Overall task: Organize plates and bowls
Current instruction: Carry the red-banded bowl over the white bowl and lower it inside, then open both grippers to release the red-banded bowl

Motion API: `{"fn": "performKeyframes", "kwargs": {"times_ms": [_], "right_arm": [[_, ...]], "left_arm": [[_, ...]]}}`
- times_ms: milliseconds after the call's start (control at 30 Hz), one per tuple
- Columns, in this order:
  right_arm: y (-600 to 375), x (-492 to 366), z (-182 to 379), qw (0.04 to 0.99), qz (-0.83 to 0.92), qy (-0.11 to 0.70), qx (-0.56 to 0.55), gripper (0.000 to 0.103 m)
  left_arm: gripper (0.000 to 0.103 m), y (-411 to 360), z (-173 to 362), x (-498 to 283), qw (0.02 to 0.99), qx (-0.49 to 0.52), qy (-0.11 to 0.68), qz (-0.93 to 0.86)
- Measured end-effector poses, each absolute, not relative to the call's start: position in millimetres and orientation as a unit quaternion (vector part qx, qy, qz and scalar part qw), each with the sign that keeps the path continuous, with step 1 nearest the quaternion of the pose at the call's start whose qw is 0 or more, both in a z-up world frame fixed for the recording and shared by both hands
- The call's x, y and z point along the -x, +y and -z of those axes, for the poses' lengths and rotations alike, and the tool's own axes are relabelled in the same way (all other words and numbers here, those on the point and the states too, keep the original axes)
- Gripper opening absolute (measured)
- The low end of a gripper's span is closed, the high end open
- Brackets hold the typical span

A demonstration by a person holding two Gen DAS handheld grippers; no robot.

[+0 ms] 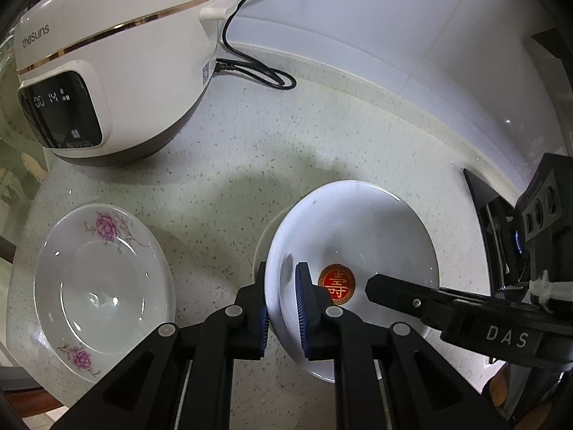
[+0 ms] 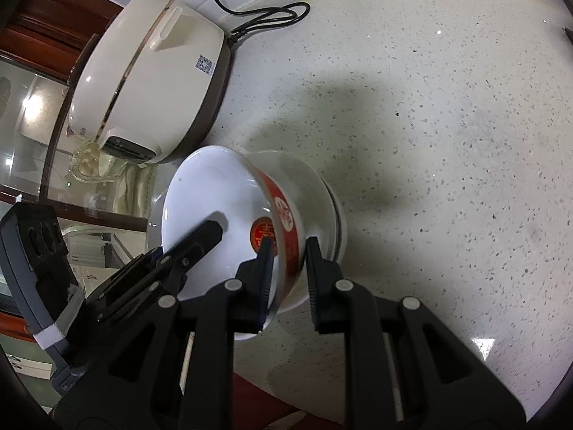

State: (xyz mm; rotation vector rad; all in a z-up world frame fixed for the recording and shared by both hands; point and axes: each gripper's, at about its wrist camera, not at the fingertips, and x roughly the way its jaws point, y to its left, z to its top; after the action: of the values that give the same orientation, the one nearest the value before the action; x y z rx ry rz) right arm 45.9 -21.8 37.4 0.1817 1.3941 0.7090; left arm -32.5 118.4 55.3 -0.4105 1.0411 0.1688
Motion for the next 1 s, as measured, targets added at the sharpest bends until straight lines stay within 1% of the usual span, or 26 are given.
{"fn": "performKeyframes", "kwargs": {"times_ms": [167,233,367,500,633,800,867,933,1000], "right_arm": [[-16.8,-45.7,-40.2,0.716,-0.315,0.62,-0.056,0.022],[-13.7,-44.4,-42.7,0.722,-0.315,0.614,-0.041,0.024],[-8.1,-39.8,-48.5,0.737,-0.312,0.6,-0.005,0.024],[-3.3,-35.6,-53.1,0.748,-0.309,0.587,0.03,0.024],[7.8,-30.0,-56.1,0.753,-0.308,0.576,0.08,0.027],[11.0,-27.3,-61.6,0.758,-0.299,0.571,0.102,0.029],[12.0,-26.2,-66.4,0.764,-0.293,0.564,0.11,0.03],[13.6,-24.0,-70.1,0.773,-0.282,0.554,0.129,0.037],[12.0,-25.2,-70.4,0.775,-0.278,0.552,0.133,0.041]], "left_arm": [[0.013,117.9,-54.4,31.1,0.843,0.194,0.495,-0.081],[0.013,118.1,-53.7,30.3,0.842,0.197,0.495,-0.08],[0.013,119.1,-53.1,30.2,0.843,0.197,0.495,-0.078],[0.016,118.1,-54.5,30.8,0.845,0.183,0.496,-0.075],[0.016,116.3,-56.3,30.8,0.849,0.168,0.495,-0.079],[0.017,113.8,-56.8,31.5,0.85,0.151,0.498,-0.079],[0.017,113.0,-55.9,32.0,0.85,0.149,0.5,-0.078],[0.019,113.6,-54.3,31.5,0.848,0.151,0.502,-0.078],[0.019,113.9,-55.4,30.9,0.849,0.15,0.499,-0.083]]}}
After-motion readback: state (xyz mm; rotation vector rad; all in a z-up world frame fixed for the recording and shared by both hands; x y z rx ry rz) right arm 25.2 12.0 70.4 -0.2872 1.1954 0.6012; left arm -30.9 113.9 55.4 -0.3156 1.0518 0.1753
